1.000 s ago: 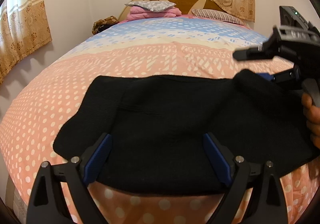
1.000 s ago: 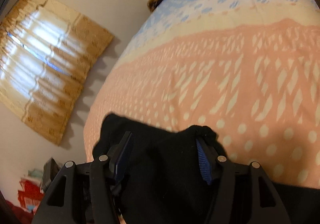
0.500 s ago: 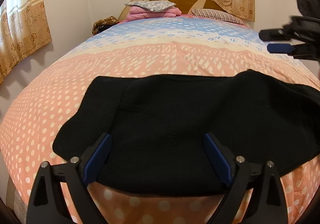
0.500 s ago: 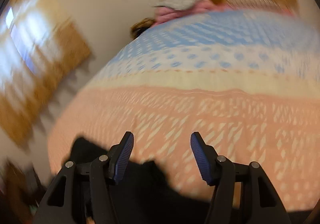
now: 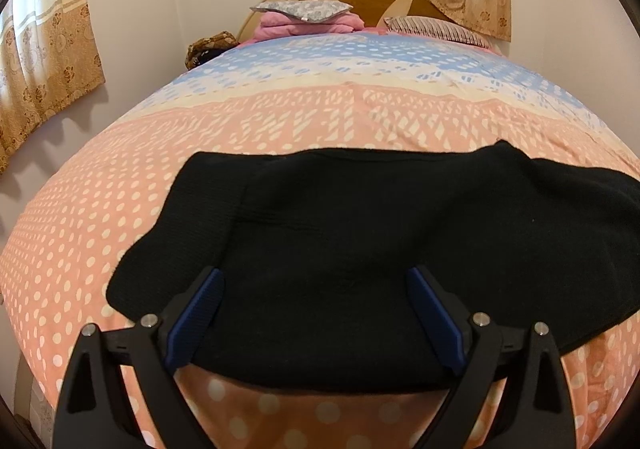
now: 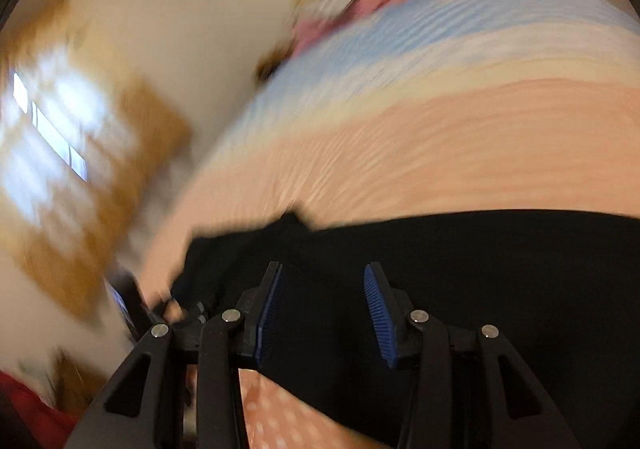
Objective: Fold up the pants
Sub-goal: 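Grasp the folded pants edge again with the right gripper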
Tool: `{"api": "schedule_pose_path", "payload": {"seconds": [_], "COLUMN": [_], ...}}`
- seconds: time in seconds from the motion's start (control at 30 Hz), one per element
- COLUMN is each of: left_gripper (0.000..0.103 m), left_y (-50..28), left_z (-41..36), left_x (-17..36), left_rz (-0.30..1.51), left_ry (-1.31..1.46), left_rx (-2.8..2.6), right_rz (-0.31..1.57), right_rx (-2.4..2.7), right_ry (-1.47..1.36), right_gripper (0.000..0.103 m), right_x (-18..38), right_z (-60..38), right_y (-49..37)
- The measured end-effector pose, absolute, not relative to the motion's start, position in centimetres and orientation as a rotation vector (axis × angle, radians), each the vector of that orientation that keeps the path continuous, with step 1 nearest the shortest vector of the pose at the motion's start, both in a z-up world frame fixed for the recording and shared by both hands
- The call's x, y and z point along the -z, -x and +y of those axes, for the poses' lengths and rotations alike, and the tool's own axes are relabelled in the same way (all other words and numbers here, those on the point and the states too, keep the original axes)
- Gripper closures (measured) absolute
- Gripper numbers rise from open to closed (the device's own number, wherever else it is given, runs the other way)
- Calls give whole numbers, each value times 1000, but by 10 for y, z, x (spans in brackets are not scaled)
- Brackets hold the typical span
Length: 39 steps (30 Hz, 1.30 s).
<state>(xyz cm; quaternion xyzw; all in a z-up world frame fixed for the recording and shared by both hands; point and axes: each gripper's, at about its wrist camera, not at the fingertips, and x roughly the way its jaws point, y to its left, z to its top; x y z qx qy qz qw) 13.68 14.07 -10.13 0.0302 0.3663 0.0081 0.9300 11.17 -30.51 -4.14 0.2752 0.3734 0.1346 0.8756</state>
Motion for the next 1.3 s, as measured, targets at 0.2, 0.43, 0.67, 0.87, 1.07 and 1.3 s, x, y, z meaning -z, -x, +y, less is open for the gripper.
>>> {"api": "schedule_pose_path", "payload": {"seconds": [0.2,0.43,0.67,0.87,1.07,1.3], "left_gripper": [5,5,5,5,5,5], "left_y": [-138,-129,-108,-108,-102,-101], "left_z": [135,122,77,57,52,65], "left_x": [98,69,42,50,54,51], "left_rz": [764,772,685,740,781,768], "left_ry": [-104,-90,-125,-115,-72,-23], "left_rx": [-61,-76,54,130,160,160], "right_rz": [667,694,678,688,712,584], "right_rx": [364,720,793,692,670,515], "right_ry": [-659,-778,-813,-759,-658,-484], "right_gripper": [59,60,59,35,88,89], "right_x": [46,63,72,82,83,6], "right_z": [-481,-580,-591,-581,-577,-505], "right_y": [7,79,91,72,73,54]}}
